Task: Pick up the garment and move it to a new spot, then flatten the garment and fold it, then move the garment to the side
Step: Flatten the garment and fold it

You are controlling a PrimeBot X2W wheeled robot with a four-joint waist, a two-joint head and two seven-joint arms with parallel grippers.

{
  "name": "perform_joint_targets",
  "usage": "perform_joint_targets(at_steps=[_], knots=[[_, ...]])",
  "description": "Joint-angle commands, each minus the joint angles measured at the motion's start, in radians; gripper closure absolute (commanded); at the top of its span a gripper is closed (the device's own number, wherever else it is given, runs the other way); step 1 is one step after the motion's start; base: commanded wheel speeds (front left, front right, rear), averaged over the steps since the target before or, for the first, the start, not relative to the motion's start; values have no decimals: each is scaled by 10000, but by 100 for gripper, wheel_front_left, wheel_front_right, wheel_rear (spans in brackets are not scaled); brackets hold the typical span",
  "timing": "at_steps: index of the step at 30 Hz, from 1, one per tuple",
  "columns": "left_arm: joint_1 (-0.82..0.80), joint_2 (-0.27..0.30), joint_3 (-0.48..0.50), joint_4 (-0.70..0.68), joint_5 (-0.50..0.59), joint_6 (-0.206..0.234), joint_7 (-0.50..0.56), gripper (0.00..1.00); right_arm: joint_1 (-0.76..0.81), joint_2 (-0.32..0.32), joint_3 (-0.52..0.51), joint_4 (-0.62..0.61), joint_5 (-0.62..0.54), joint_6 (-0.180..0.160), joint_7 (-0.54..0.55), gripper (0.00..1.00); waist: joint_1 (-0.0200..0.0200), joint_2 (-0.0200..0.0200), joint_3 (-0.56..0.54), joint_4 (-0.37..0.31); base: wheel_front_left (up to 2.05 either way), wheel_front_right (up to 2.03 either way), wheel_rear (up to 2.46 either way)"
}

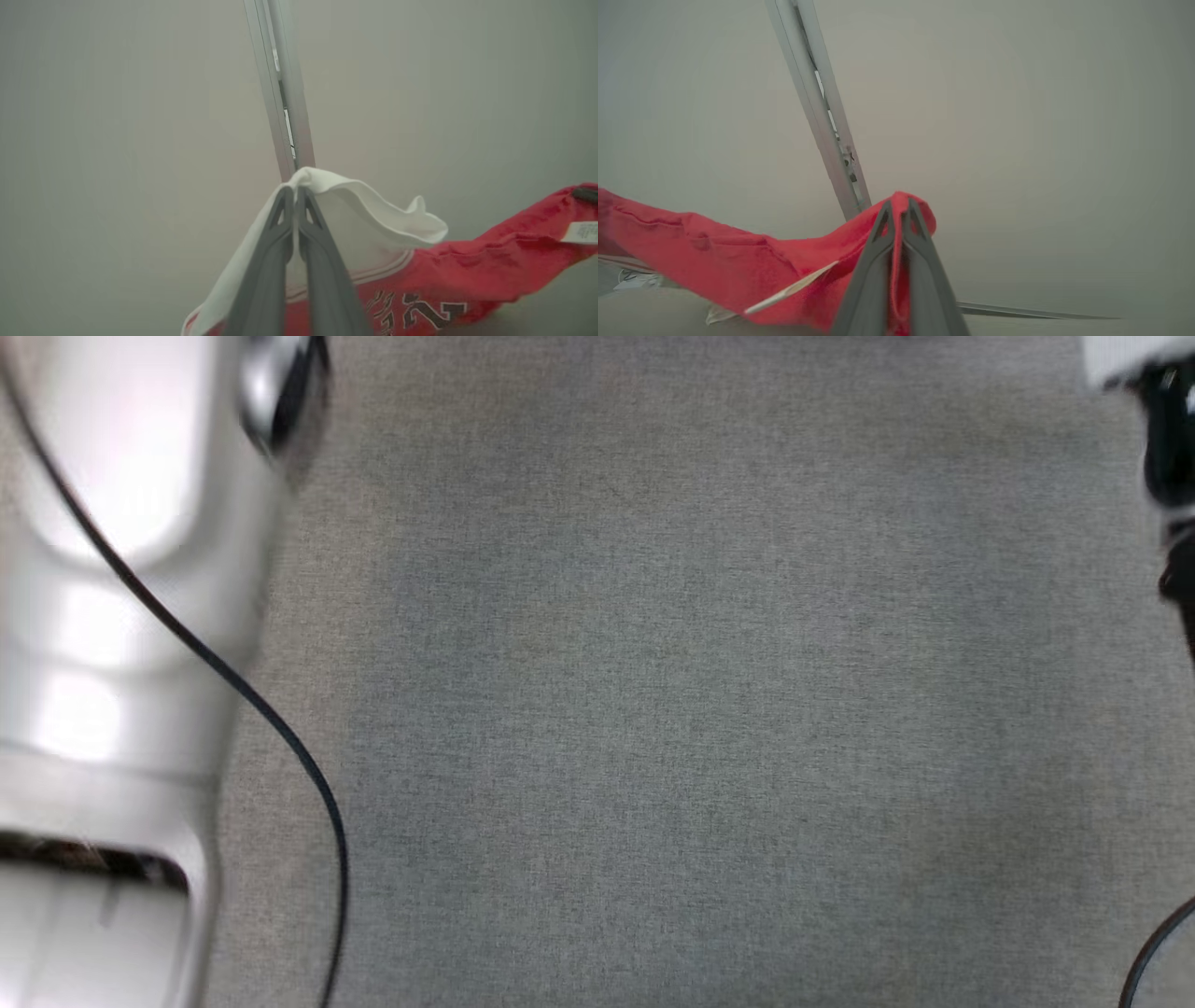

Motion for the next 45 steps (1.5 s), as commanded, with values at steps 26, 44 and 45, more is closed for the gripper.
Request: perform_joint_targets(at_steps=[26, 44, 45], knots=[[12927, 1748, 85, -8775, -483, 1887, 3193, 100, 10286, -186, -1105, -4821, 1443, 6, -346, 100, 0, 0, -2348, 165, 0, 0, 0], [16780, 2892, 81, -12384, -1107, 3164, 6488, 100, 14793, 1728, -3705, -7511, -433, 6, 1691, 100, 0, 0, -3403, 358, 0, 0, 0], [16865, 2902, 104, -12462, -1116, 3188, 6484, 100, 14928, 1817, -3832, -7669, -502, 6, 1813, 100, 0, 0, -3398, 381, 0, 0, 0]])
